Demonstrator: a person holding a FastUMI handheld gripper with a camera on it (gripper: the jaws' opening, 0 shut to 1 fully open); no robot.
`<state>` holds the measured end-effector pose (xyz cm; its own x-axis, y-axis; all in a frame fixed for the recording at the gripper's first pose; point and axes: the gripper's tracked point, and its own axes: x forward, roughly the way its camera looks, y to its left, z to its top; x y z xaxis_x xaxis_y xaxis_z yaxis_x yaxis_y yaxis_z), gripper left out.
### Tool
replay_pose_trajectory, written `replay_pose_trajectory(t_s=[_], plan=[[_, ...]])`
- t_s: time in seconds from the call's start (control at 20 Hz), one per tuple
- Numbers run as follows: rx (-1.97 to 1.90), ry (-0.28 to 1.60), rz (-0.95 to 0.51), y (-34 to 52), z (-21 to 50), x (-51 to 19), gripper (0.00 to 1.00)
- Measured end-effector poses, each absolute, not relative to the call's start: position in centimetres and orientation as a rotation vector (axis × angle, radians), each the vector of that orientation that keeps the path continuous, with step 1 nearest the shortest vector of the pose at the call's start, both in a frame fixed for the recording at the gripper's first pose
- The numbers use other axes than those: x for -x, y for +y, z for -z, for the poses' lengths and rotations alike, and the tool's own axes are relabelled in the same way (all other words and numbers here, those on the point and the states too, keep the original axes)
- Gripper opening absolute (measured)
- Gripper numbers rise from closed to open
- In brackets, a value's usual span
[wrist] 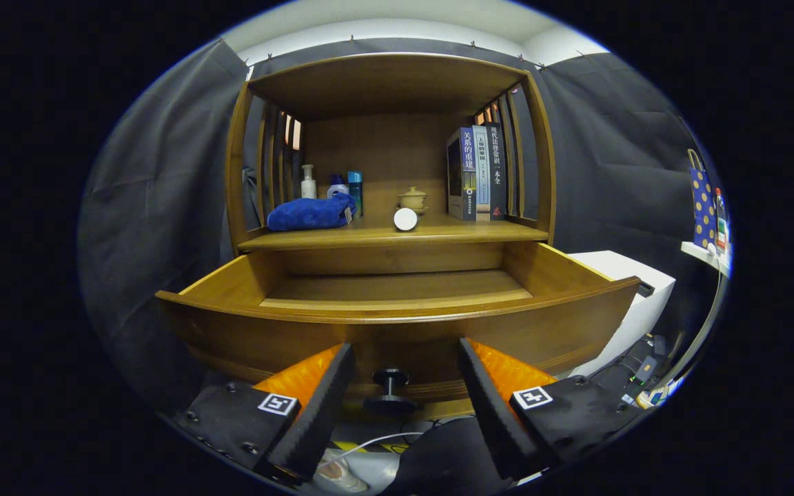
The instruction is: Pull open the drawer, take out the items inside it, and place them on the countertop above the cabinet.
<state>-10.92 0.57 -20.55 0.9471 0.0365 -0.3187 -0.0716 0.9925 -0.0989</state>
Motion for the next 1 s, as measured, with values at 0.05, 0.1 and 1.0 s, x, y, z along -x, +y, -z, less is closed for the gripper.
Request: replay_pose_trajectory(t_s=[0.05,0.1,1.0], plan=[[0.113,0.32,-0.057,0.6,20.5,10.7,0.98],[0.117,0.318,-0.058,0.5,20.4,10.4,0.98],[0.16,0.318,-0.052,1.6,20.4,-1.2,0.96]])
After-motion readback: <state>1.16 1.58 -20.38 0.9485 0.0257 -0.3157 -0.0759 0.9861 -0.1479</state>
